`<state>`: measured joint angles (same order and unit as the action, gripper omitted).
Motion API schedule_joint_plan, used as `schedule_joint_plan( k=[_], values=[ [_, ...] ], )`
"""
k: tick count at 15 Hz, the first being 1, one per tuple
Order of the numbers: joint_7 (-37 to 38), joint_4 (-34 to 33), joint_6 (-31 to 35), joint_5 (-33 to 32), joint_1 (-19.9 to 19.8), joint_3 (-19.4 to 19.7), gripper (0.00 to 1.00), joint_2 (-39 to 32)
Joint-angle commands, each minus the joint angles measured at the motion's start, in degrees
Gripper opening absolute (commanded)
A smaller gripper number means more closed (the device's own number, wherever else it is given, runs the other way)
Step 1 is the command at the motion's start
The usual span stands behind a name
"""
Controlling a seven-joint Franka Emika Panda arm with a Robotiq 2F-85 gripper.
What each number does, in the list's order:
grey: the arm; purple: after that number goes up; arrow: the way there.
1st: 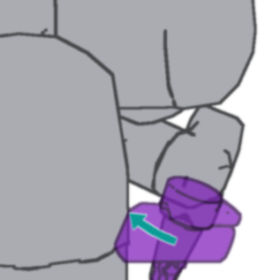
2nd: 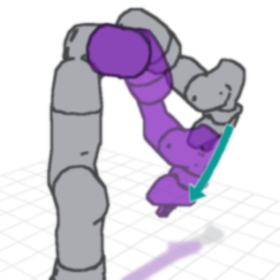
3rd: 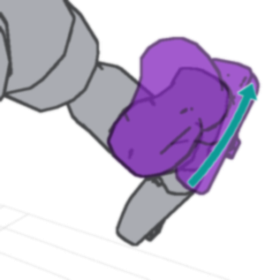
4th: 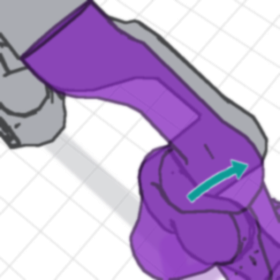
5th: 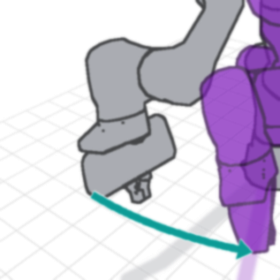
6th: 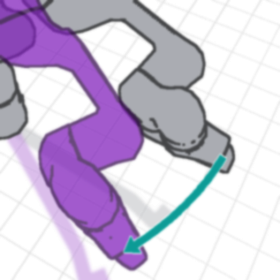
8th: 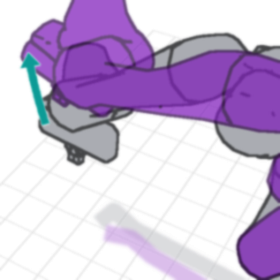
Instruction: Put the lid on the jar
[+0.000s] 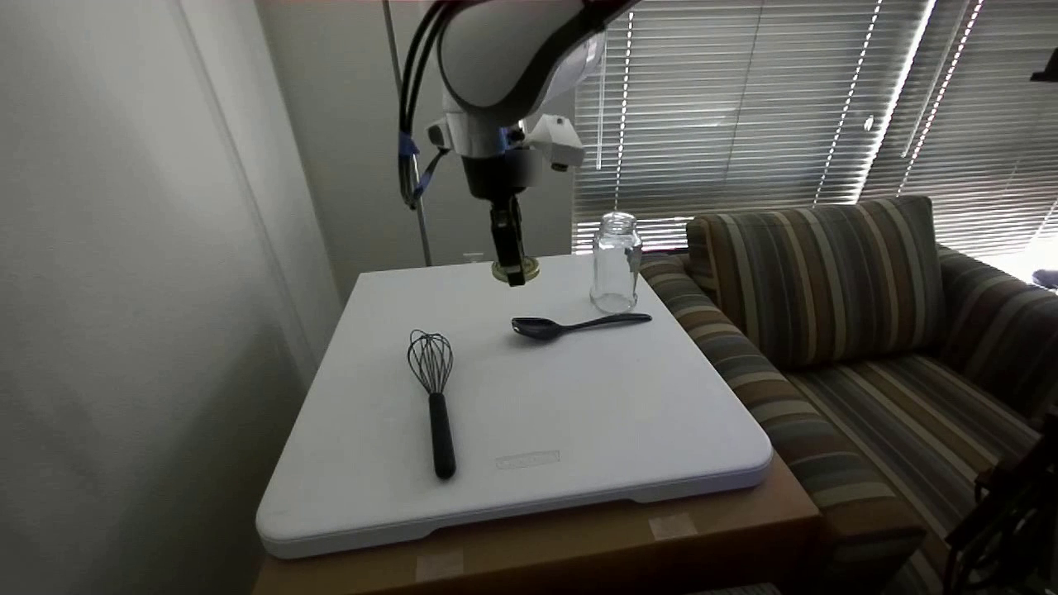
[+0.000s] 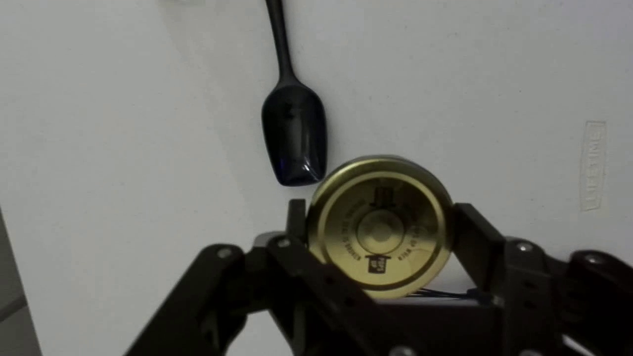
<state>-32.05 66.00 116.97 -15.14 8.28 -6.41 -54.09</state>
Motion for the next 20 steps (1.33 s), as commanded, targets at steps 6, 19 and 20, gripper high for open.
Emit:
schedule_joint_plan(
  k=[6, 19, 20],
  values=[
    [-6.5, -1.3, -7.57, 0.51, -5.29, 2.01, 0.48, 6.6],
    [-1.78, -6.06, -7.2, 2.01, -5.9, 2.53, 0.48, 0.96],
    [-0.42, -7.0, -7.41, 1.98, -6.23, 3.03, 0.48, 0.03]
  ],
)
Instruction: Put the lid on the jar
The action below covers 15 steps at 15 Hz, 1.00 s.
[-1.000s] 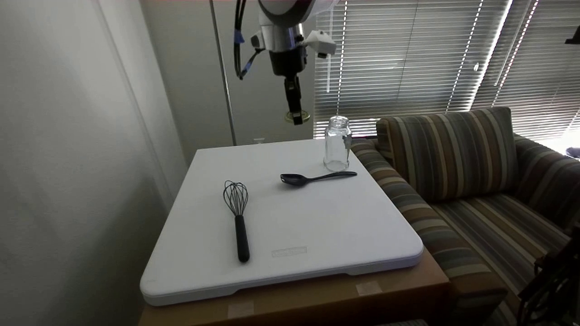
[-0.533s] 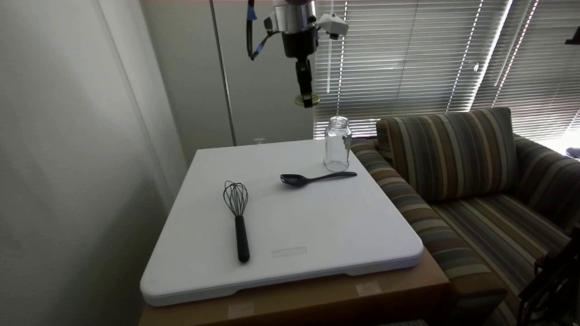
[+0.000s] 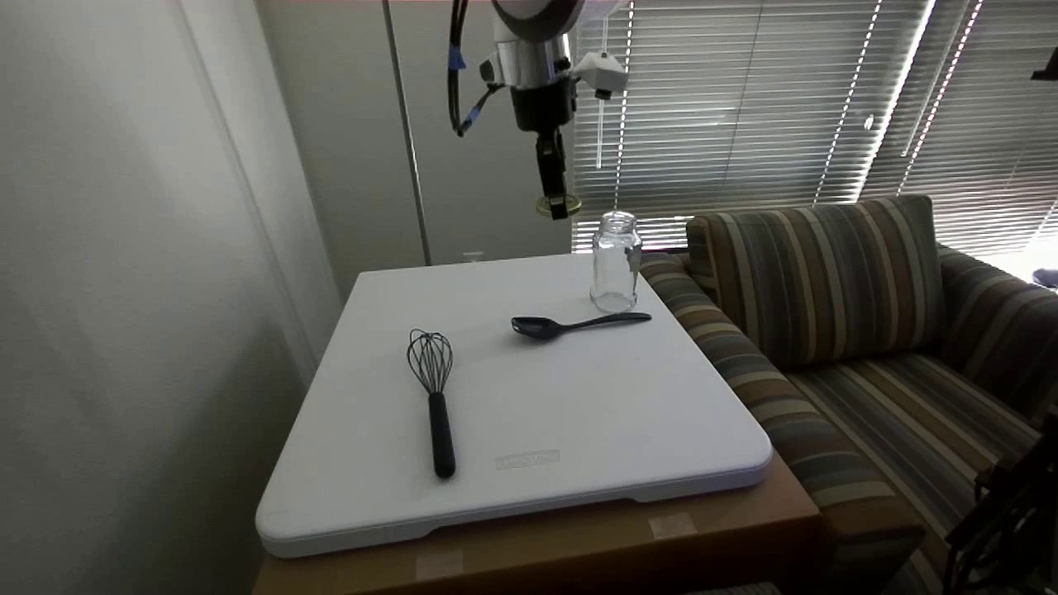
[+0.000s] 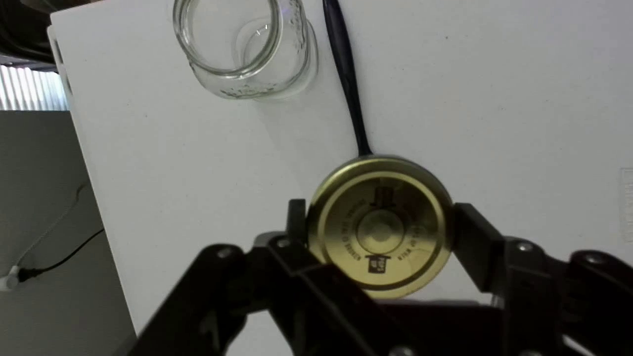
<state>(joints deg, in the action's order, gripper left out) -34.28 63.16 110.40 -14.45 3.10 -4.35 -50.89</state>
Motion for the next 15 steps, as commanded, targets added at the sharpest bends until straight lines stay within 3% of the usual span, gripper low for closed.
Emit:
schedule_joint_plan(
  k=[1, 9, 15],
  values=[
    [2.6, -5.21, -0.99, 1.55, -1.53, 1.17, 0.48, -4.01],
    [10.11, -12.11, -4.71, 5.58, -5.86, 2.99, 0.48, -7.35],
    [19.34, -12.78, -9.45, 5.58, -6.04, 5.73, 0.48, -6.3]
  ],
)
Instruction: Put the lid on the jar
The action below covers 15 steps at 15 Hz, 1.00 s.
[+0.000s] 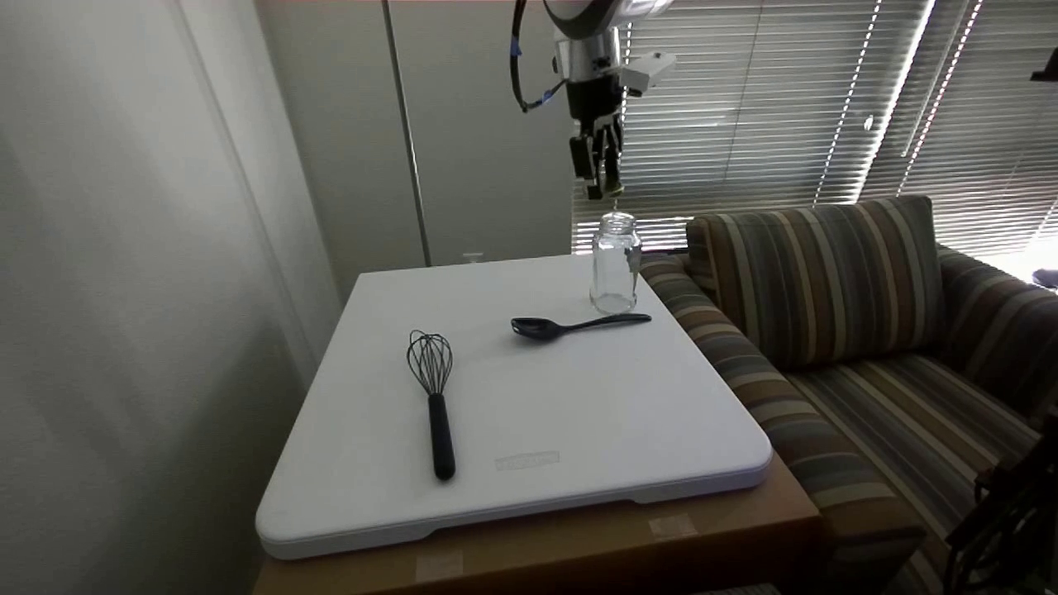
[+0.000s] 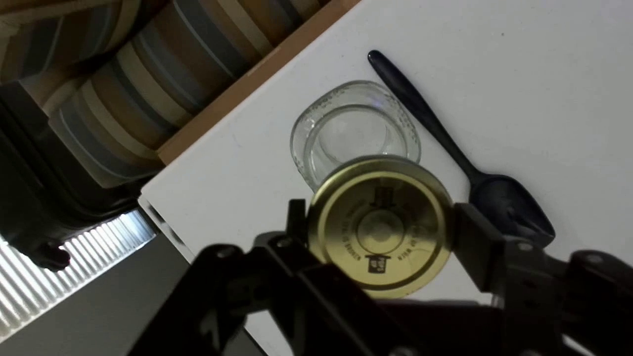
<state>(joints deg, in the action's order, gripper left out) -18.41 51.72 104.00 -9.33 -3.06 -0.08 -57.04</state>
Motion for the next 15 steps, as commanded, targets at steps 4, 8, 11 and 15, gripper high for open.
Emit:
schedule_joint_plan(
  k=[4, 8, 11, 15],
  values=[
    [7.59, -0.06, -3.08, 0.46, -0.24, 1.8, 0.48, 0.17],
    [9.54, 1.47, -3.23, 1.23, -0.74, 1.16, 0.48, -0.11],
    [10.6, 3.33, -2.4, 2.01, -1.06, 1.05, 0.48, 0.19],
    [12.04, 4.51, 0.95, 3.61, -2.23, 0.89, 0.48, 0.28]
  ],
)
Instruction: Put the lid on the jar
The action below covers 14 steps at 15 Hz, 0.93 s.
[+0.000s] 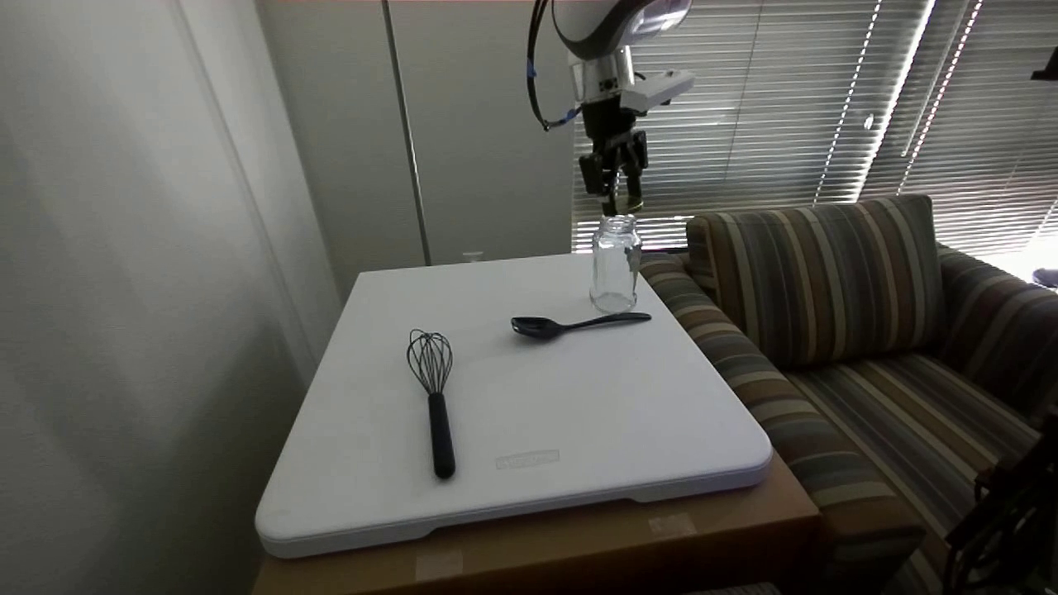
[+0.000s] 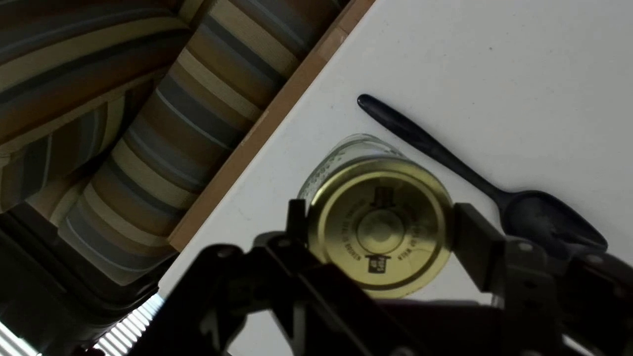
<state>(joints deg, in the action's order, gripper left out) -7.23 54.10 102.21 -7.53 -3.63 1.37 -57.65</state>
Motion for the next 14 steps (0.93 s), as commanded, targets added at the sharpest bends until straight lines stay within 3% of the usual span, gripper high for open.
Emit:
schedule_joint_plan(
  k=[1, 14],
  values=[
    [1.2, 2.48, 3.46, 2.38, -2.08, -0.64, 0.48, 0.93],
    [0.54, 4.85, 10.61, 8.41, -3.94, -1.16, 0.48, 0.45]
  ],
)
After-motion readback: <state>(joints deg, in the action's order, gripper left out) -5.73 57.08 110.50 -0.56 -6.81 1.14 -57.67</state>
